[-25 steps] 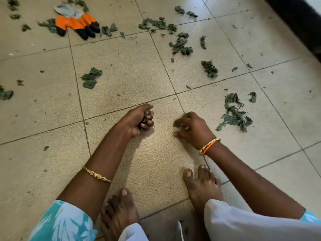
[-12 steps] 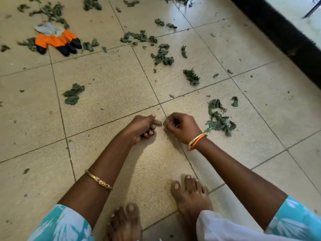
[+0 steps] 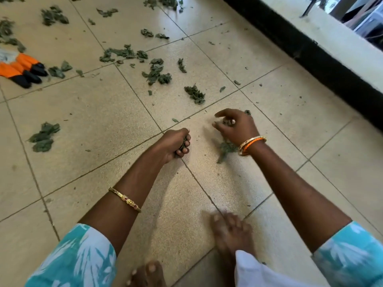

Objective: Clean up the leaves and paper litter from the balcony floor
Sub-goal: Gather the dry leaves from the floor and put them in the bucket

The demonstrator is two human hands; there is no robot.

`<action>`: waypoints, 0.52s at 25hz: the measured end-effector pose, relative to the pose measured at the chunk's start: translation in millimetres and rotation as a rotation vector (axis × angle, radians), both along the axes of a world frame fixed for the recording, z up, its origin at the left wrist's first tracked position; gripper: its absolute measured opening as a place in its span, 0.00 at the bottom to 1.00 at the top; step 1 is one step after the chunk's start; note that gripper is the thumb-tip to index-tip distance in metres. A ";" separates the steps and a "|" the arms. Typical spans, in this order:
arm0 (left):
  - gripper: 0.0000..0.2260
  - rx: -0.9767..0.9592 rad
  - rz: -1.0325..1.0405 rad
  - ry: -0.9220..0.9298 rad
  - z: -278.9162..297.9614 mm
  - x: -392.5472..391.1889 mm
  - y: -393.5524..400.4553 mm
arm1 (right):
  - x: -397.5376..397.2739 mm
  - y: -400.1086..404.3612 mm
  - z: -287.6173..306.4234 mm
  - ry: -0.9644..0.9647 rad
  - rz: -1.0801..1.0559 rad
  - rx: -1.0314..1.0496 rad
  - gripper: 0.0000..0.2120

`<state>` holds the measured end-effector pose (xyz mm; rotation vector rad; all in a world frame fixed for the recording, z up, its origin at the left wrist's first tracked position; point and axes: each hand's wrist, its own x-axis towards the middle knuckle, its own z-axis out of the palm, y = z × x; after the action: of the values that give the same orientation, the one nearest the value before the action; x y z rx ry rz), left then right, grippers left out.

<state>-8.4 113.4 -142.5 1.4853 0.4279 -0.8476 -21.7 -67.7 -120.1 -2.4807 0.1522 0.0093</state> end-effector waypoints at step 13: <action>0.16 -0.140 -0.020 0.133 -4.3 25.4 -15.8 | 31.7 -43.0 -14.8 0.013 0.055 -0.088 0.09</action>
<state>17.0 97.6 -146.8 1.3111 0.4441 -0.9762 10.0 -110.7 -134.9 -2.5727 0.0919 0.0431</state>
